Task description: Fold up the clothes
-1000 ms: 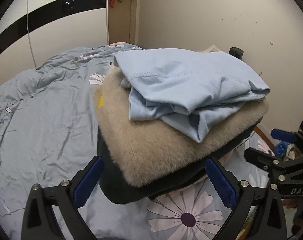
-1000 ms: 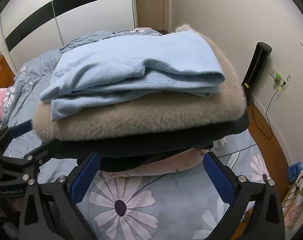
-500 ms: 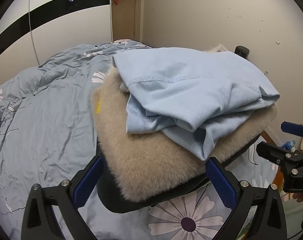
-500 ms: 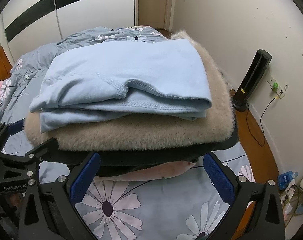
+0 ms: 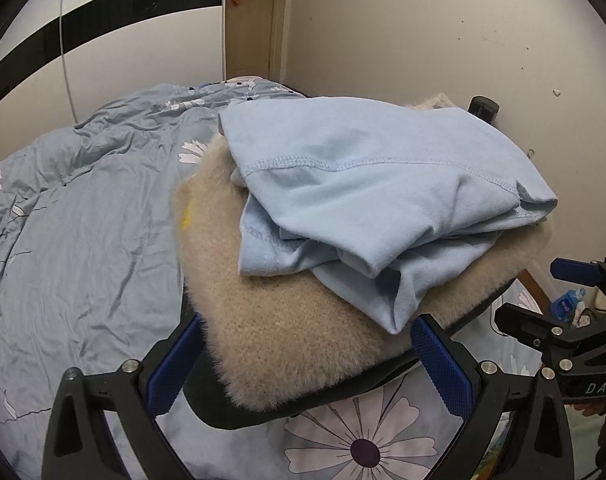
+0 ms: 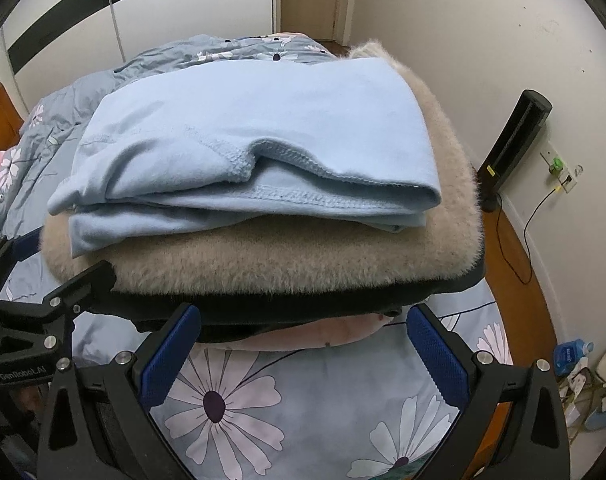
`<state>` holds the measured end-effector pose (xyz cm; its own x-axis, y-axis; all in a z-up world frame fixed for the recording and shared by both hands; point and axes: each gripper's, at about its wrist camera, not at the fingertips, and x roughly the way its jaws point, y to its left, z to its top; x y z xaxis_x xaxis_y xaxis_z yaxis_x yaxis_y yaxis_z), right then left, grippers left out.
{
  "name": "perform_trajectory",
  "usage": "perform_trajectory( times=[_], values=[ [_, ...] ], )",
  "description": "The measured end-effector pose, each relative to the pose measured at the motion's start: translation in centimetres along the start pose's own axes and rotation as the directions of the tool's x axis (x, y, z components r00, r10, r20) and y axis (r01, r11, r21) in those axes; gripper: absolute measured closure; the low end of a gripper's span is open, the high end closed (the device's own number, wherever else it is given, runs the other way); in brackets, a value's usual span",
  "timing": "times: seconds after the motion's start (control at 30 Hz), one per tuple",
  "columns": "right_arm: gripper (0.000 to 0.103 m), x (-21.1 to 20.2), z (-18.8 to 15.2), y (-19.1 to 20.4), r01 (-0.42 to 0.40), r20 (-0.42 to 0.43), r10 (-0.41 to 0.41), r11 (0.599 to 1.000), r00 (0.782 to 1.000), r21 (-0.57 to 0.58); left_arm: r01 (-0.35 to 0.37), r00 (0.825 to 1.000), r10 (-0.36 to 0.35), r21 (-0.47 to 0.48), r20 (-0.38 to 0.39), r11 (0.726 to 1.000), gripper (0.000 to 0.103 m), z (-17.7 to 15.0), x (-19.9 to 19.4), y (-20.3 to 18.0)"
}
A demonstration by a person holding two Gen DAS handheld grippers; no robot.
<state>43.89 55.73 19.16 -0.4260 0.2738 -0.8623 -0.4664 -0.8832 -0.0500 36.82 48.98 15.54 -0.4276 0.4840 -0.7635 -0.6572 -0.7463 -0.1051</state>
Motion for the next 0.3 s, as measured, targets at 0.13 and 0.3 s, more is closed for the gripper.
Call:
perform_trajectory(
  times=[0.13, 0.3],
  values=[
    [0.0, 0.25, 0.18, 0.24, -0.001, -0.004, 0.001, 1.0, 1.0, -0.005, -0.001, 1.0, 0.001, -0.003, 0.001, 1.0, 0.0, -0.03, -0.03, -0.08],
    [0.0, 0.25, 0.5, 0.64, -0.001, -0.006, 0.001, 1.0, 1.0, -0.015, 0.009, 1.0, -0.009, -0.021, -0.005, 1.0, 0.0, -0.1, 0.09, 0.12]
  ],
)
